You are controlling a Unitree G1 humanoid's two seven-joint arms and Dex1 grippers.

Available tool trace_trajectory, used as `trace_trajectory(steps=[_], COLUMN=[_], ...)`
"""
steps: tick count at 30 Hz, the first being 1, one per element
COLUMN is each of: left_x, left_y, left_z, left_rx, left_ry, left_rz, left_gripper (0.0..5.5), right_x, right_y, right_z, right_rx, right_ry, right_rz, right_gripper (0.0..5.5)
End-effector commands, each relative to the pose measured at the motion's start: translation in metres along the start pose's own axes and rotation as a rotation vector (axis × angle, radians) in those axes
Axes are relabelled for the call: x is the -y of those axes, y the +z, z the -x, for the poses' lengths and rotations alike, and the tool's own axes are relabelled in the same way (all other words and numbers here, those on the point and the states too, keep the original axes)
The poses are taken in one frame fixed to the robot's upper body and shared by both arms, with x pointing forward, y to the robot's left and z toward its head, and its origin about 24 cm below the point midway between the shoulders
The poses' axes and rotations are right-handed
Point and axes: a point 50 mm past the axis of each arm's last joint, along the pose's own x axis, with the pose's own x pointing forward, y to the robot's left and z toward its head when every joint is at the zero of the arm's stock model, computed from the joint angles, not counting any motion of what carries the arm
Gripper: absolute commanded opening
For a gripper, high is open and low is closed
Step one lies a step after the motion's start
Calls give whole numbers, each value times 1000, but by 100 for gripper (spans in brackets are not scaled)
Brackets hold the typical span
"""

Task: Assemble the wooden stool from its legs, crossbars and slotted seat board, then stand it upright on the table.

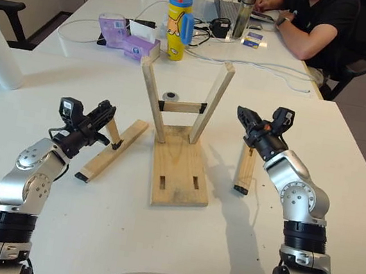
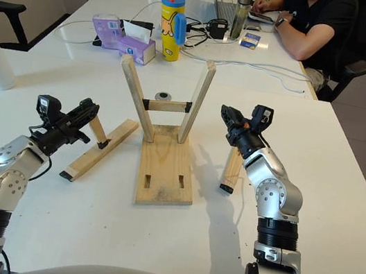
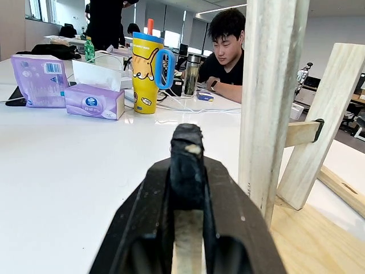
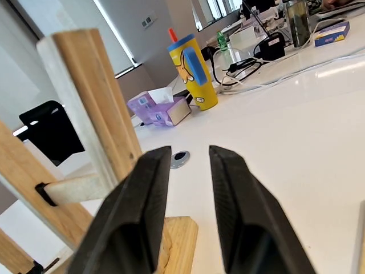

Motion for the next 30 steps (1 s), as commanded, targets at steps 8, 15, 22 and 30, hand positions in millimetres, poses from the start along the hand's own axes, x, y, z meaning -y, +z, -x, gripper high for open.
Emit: trace_trajectory(steps=[8,15,22,30], left_x=[-4,-7,-12,-11], left_y=[-7,-18,-12,-17], left_z=[-16,-20,-8,-8], left_rx=[29,-6,24,18], left_ry=[-7,-14,15,29], left_rz=[-6,-52,-44,-47], left_gripper=[44,44,44,44], right_x=[-4,-4,-3,-4], right_y=[-4,-4,-3,-4], right_z=[2,1,2,1], right_rx=[7,3,2,-3], right_ry=[24,32,32,38], right_rz=[31,43,45,46], right_gripper=[122,122,122,122])
